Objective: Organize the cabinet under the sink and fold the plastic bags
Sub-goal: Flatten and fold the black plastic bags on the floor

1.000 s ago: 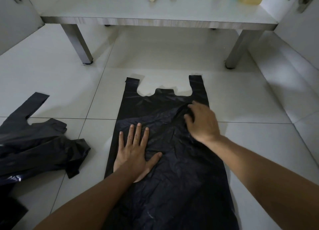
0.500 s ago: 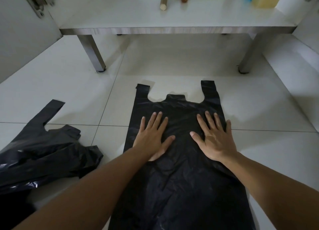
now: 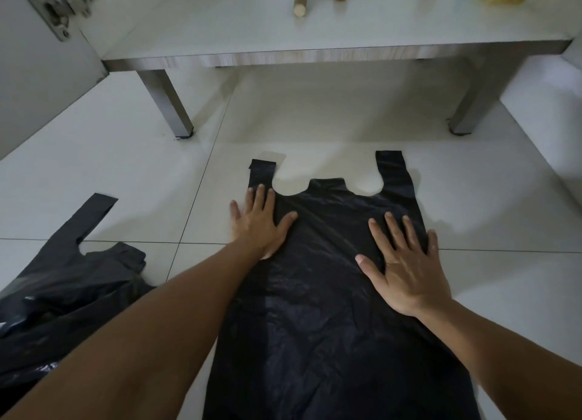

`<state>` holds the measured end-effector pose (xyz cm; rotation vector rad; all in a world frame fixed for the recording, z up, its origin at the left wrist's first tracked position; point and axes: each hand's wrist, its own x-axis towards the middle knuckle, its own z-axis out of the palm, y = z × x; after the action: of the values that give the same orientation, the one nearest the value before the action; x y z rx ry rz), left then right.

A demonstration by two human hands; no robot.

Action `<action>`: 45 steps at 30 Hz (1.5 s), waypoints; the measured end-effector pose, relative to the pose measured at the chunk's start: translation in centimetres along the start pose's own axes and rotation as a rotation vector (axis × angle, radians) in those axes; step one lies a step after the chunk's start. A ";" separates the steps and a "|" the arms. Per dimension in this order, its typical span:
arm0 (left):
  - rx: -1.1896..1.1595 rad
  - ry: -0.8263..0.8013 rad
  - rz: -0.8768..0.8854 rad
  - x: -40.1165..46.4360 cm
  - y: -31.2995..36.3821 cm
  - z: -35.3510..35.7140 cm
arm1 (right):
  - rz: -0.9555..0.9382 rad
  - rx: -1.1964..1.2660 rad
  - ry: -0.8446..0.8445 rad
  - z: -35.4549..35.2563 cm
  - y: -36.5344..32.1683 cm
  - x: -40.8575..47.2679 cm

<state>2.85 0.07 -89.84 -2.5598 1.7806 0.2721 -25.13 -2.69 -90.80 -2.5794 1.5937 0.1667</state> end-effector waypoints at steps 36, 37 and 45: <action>0.123 -0.060 0.311 3.1 2.3 0.0 | 0.011 0.006 0.000 -0.2 -0.1 0.1; 0.129 -0.047 0.273 3.4 2.3 -0.6 | 0.011 0.009 -0.002 -0.2 -0.1 0.1; 0.113 -0.063 0.391 -7.7 4.2 0.3 | 0.012 0.019 -0.023 -0.3 0.0 0.2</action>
<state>-3.70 5.75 -88.66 -2.0892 2.1900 0.2426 -25.03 -2.89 -90.52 -2.5454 1.5956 0.1805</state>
